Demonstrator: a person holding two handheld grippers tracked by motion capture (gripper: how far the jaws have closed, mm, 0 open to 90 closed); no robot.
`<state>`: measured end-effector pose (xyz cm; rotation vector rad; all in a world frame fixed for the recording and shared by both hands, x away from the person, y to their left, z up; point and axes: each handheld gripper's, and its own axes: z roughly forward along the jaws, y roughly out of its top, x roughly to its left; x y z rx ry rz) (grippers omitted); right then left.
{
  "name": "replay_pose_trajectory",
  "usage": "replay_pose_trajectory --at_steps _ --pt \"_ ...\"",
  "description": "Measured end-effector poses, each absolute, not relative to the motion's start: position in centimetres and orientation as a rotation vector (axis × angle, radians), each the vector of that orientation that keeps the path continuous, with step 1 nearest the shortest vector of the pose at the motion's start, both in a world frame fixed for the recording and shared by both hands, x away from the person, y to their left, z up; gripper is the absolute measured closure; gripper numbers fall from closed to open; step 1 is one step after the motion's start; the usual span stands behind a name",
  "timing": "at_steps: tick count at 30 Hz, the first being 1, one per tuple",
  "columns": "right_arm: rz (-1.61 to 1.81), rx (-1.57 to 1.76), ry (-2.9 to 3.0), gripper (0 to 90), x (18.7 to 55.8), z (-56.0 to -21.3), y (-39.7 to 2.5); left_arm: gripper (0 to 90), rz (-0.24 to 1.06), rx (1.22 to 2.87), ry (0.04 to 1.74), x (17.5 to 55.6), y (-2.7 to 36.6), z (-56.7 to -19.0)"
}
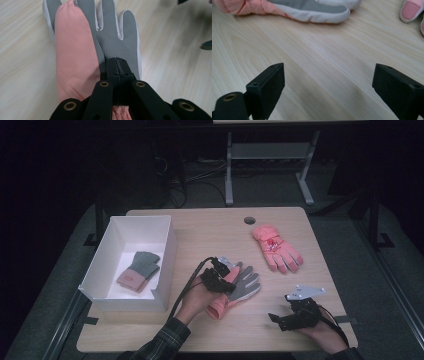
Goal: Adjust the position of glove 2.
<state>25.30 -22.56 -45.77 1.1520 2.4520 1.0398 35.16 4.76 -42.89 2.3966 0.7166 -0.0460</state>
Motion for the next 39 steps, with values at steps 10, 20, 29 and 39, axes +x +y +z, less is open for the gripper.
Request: replay_pose_trajectory --at_steps 10,20,29,39 --pt "1.040 1.154 2.451 10.6 25.3 -45.8 -22.6 89.8 -0.080 2.378 0.655 33.7 3.6 -42.5" --pt "1.036 1.150 2.454 10.6 25.4 -45.8 -22.6 89.8 0.037 2.313 0.816 34.5 9.3 -42.1" --pt "1.037 1.153 2.452 10.6 25.4 -45.8 -22.6 89.8 -0.003 2.368 0.804 33.5 10.6 -43.0" --pt "1.038 1.161 2.448 10.6 25.3 -45.8 -22.7 89.8 -0.082 2.377 0.753 31.6 10.7 -43.5"
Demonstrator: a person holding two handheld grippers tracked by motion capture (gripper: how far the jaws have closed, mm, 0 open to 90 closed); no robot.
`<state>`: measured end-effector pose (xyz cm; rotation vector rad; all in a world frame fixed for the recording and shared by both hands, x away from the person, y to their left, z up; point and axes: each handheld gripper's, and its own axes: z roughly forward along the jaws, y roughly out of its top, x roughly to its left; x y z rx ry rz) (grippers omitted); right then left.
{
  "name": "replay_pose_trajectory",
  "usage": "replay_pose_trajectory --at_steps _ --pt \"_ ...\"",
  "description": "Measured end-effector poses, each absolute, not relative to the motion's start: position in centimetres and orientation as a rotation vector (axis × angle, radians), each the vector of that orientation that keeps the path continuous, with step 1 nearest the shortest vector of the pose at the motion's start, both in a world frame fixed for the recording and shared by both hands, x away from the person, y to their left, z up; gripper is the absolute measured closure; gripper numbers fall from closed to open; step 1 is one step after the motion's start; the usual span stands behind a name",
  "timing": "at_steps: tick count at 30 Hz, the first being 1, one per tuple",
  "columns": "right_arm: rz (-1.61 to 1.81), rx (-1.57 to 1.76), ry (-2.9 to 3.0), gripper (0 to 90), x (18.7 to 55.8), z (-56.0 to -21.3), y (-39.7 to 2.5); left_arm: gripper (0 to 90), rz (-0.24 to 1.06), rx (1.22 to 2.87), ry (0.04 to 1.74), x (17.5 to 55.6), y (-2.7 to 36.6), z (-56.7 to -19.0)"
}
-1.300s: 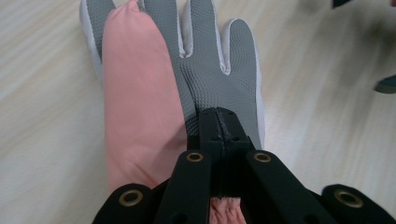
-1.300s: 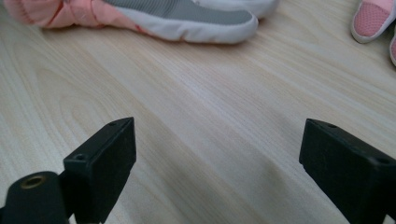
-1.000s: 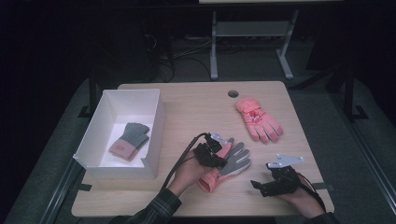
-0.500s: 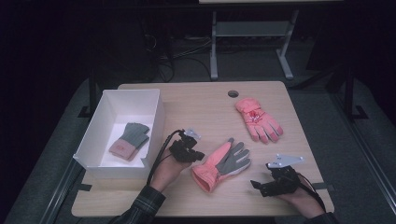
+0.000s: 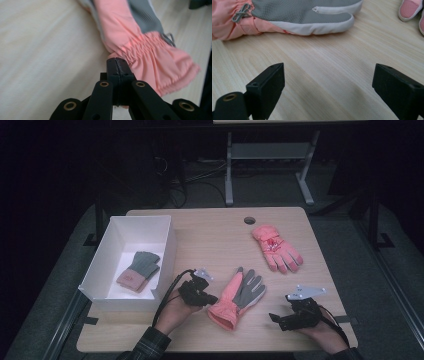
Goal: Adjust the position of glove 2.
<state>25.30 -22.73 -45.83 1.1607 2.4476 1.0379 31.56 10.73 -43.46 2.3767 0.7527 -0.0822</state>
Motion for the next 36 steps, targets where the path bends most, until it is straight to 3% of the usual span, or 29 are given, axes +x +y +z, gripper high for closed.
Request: replay_pose_trajectory --at_steps 16,36 --pt "1.025 1.181 2.449 10.6 24.4 -46.0 -24.1 89.8 -0.160 2.413 0.587 29.5 6.3 -43.6" --pt "1.009 1.196 2.456 10.6 24.1 -46.2 -25.0 89.8 -0.198 2.407 0.499 31.1 0.7 -44.1"
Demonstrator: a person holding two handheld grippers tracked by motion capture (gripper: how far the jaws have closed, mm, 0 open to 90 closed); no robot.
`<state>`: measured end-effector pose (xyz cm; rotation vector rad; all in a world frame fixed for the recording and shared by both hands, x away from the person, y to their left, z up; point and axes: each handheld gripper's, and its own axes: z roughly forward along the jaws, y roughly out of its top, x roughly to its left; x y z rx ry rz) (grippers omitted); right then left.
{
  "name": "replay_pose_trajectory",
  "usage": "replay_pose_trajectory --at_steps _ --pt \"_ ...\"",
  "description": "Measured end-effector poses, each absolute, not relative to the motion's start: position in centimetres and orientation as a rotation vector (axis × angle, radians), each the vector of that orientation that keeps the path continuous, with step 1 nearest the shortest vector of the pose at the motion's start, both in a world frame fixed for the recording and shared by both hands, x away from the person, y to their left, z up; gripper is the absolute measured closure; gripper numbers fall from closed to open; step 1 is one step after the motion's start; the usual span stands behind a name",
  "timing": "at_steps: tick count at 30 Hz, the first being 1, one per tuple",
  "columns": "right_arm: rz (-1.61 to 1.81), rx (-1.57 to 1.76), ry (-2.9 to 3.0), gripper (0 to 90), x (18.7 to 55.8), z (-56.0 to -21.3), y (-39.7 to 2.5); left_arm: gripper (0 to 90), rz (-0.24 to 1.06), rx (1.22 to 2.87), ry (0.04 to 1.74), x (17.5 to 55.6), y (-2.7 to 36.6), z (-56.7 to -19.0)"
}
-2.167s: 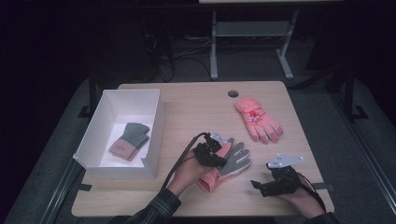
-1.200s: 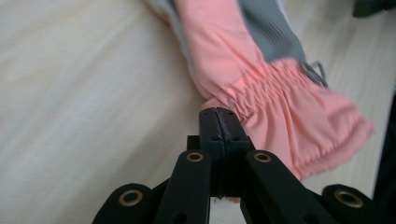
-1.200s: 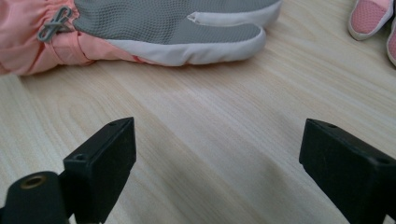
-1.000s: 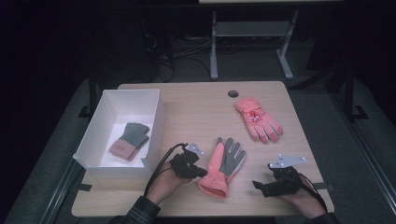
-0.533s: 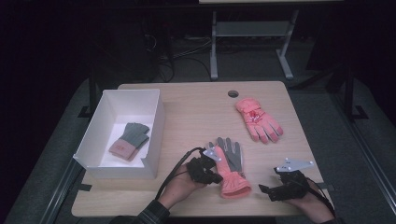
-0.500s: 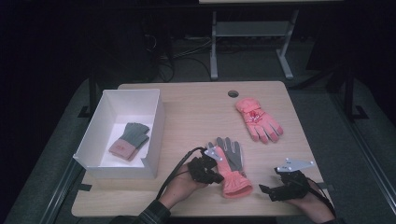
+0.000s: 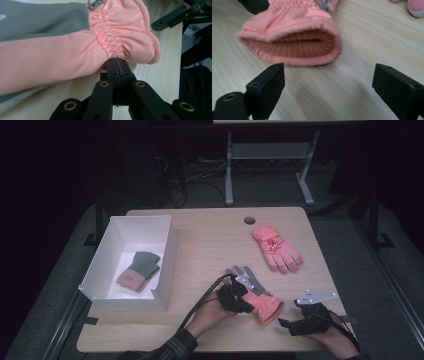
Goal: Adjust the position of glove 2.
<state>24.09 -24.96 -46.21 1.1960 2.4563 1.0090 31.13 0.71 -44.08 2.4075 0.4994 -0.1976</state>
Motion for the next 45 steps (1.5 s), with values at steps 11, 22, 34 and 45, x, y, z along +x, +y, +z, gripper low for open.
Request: replay_pose_trajectory --at_steps 11,22,34,45 --pt "0.989 1.193 2.463 10.6 24.2 -46.2 -25.0 82.1 -0.131 2.394 0.508 30.4 3.4 -43.5" --pt "0.984 1.215 2.444 9.6 24.5 -45.4 -26.0 47.9 -0.015 2.410 0.555 29.0 8.6 -43.9" --pt "0.992 1.294 2.347 23.6 28.3 -44.0 -27.7 20.7 0.034 2.394 0.648 27.8 11.8 -44.9" --pt "0.976 1.313 2.238 32.8 34.4 -42.3 -27.4 19.1 0.056 2.397 0.661 28.0 12.1 -45.1"
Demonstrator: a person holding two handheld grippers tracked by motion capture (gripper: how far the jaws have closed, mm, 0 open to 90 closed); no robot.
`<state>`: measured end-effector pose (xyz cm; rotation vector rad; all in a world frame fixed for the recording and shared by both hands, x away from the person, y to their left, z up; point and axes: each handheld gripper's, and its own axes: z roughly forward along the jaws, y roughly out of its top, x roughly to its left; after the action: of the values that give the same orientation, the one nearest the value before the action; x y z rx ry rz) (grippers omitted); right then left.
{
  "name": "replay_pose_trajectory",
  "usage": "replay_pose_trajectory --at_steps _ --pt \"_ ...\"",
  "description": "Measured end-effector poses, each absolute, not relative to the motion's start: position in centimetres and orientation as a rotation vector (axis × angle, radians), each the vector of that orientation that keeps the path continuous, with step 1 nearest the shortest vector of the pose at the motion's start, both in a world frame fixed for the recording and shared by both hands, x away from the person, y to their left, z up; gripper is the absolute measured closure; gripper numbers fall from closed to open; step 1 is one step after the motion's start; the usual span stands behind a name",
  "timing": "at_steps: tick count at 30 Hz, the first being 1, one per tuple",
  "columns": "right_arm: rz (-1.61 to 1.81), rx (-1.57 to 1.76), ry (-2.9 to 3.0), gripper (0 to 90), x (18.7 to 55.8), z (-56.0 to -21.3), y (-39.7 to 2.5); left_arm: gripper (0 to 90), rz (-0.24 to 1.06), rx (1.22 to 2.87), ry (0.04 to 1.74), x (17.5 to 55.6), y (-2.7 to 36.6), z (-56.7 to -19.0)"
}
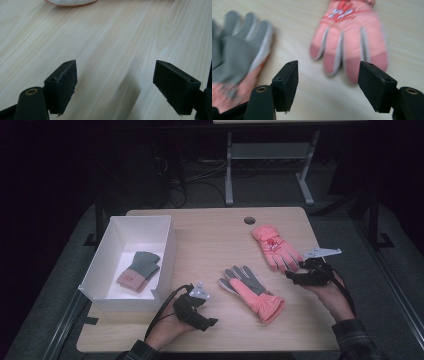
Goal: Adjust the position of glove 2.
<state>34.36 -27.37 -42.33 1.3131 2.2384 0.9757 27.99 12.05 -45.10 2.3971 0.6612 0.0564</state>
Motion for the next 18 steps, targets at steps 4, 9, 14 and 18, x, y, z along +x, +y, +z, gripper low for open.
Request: replay_pose_trajectory --at_steps 4,9,14,18 --pt "0.963 1.332 2.198 35.8 36.9 -42.1 -27.3 19.0 0.054 2.398 0.662 28.0 11.9 -45.1" --pt "0.961 1.372 2.162 38.9 40.4 -42.4 -27.8 19.1 0.049 2.407 0.661 28.1 12.0 -45.2" --pt "0.982 1.424 2.142 43.3 42.2 -43.3 -28.9 19.1 0.046 2.398 0.675 28.2 12.0 -45.2" --pt "0.991 1.456 2.184 50.2 42.9 -44.5 -29.5 19.3 0.043 2.404 0.669 28.3 12.0 -45.2"
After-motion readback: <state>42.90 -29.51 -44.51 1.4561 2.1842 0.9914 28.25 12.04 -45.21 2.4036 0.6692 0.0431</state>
